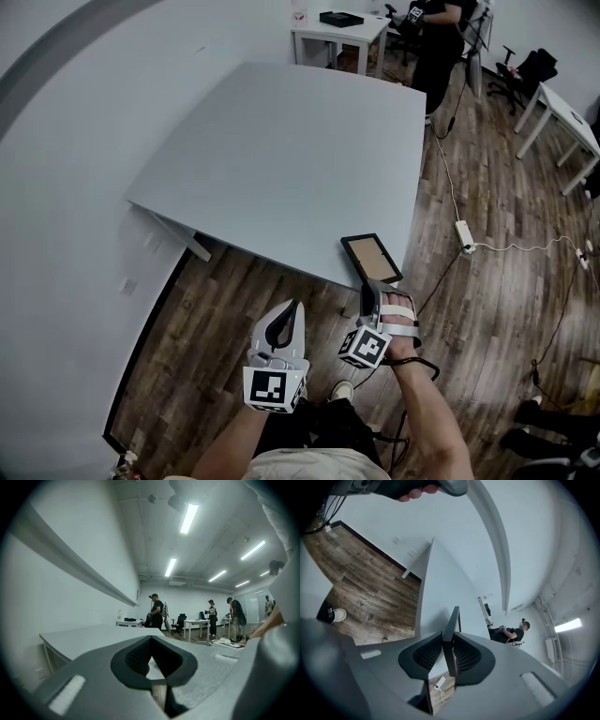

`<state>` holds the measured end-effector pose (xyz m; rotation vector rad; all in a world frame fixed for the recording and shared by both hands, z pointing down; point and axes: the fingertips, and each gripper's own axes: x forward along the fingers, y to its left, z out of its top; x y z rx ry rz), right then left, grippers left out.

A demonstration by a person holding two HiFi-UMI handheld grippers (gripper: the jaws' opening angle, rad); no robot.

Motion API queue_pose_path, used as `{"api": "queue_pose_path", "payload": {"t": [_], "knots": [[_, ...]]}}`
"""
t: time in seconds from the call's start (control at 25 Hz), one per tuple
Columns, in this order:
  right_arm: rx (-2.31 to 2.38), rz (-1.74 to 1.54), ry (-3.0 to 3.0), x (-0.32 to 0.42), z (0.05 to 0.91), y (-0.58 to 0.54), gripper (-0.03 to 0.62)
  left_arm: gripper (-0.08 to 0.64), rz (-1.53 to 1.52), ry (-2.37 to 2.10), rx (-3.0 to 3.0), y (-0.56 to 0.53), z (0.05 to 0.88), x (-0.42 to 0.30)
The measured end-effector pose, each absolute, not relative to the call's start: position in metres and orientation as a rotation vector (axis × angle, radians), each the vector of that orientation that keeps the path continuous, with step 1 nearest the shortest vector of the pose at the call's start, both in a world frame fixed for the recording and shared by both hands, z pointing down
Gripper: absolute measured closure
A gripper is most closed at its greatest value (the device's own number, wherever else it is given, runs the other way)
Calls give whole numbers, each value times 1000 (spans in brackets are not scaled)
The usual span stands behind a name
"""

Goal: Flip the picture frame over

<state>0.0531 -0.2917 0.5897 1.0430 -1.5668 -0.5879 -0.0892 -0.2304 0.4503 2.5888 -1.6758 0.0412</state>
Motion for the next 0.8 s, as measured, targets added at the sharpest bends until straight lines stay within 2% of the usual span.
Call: {"api": "queue_pose_path", "payload": {"t": [0.8], "knots": [[920,-485,-1594,32,649,-275,471,560,69,-1677,2568,-227,463,-89]]}}
